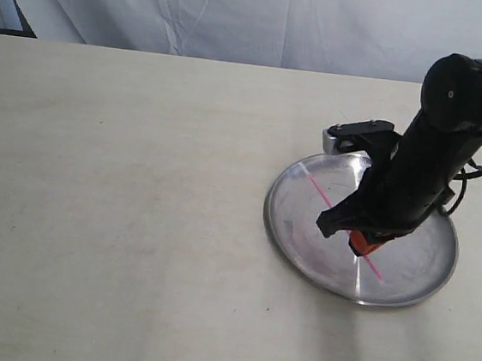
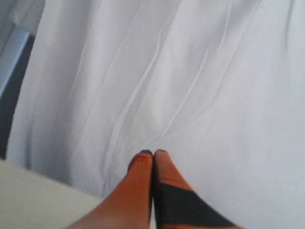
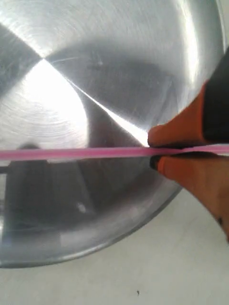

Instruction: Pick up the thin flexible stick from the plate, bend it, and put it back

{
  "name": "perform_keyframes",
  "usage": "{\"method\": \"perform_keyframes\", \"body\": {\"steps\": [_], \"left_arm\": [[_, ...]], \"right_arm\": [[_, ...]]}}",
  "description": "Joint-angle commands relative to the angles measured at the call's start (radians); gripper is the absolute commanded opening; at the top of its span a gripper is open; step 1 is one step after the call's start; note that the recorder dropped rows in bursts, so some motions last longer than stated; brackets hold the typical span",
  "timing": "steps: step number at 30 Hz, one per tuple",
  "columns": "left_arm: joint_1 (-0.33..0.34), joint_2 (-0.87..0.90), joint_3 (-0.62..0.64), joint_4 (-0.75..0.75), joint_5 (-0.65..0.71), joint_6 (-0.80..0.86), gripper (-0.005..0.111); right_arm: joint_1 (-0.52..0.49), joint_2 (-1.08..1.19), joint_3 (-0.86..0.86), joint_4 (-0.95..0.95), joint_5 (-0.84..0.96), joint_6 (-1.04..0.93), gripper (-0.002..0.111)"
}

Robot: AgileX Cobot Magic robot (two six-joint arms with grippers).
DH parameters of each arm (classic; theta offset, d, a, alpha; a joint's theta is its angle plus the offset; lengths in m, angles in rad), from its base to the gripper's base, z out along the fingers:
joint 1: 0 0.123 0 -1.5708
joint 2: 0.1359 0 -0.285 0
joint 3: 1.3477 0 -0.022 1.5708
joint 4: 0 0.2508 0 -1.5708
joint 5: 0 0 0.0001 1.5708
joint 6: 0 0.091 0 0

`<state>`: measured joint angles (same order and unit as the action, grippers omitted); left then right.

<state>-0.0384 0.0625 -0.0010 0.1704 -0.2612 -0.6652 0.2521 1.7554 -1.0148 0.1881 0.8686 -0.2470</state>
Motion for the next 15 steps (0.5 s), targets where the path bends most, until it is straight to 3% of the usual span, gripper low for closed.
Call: {"method": "perform_keyframes", "body": {"steps": [1,2,5,7,11,15], "left_arm": [[-0.005,-0.003,0.001,-0.012,-0.179,-0.307,0.000],[-0.005,0.002,0.001,0.079,-0.141,-0.442,0.000],[-0.005,0.037,0.001,0.591,-0.111,-0.849,0.000],[-0.005,0.069,0.001,0.800,-0.185,-0.950,0.000],[-0.005,0.137,0.001,0.933,-0.352,-0.957,0.000],[-0.005,0.202,-0.019,0.912,-0.351,-0.953,0.000]], "right_arm": [[-0.002,-0.046,0.002,0.012,0.013,-0.005,-0.001],[-0.002,-0.057,0.002,0.036,0.013,-0.005,-0.001],[0.000,-0.079,0.002,0.061,0.013,-0.014,-0.001],[0.000,-0.087,0.002,0.069,0.015,-0.014,-0.001],[0.000,-0.109,0.002,0.153,0.019,-0.055,-0.001],[0.014,-0.138,0.002,0.274,0.041,-0.142,-0.001]]}}
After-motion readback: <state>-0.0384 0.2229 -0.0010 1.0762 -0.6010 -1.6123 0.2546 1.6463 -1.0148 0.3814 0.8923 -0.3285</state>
